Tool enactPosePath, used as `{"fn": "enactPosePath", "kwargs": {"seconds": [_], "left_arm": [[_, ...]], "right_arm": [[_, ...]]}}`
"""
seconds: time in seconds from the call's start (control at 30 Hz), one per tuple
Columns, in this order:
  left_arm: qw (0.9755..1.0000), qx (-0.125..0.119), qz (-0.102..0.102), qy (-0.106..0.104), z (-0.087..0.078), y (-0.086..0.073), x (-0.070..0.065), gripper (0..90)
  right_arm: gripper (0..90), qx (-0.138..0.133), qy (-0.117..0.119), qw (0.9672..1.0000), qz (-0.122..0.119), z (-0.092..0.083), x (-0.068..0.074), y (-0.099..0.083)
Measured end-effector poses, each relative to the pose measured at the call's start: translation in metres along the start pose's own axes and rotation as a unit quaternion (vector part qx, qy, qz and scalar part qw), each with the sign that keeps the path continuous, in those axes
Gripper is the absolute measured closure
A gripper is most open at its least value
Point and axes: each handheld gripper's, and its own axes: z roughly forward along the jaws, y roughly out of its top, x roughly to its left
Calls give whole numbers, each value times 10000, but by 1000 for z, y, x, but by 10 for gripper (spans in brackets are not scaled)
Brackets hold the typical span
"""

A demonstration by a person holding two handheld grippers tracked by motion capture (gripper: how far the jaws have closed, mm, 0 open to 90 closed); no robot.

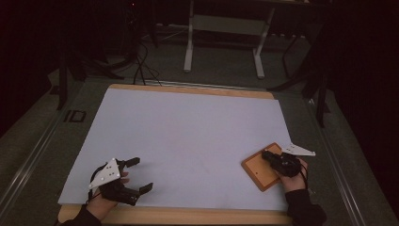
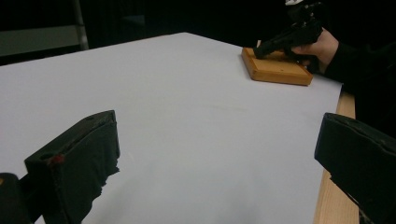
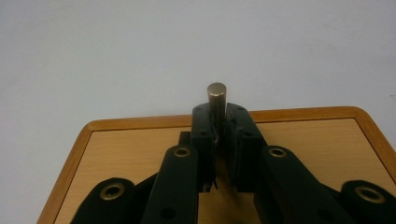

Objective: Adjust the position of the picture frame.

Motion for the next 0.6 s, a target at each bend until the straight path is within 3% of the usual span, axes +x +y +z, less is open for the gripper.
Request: {"fn": "enactPosePath", "kwargs": {"seconds": [0.1, 0.2, 0.6], "left_arm": [[10000, 4, -10, -2, 0, 0, 0, 4], [10000, 21, -1, 2, 1, -1, 0, 5], [10000, 35, -9, -31, 0, -1, 0, 5]], "right_arm": [[826, -5, -16, 9999, 131, 0, 1, 0], [842, 47, -107, 9999, -18, 0, 3, 2], [853, 144, -167, 9996, -170, -2, 5, 5]]}}
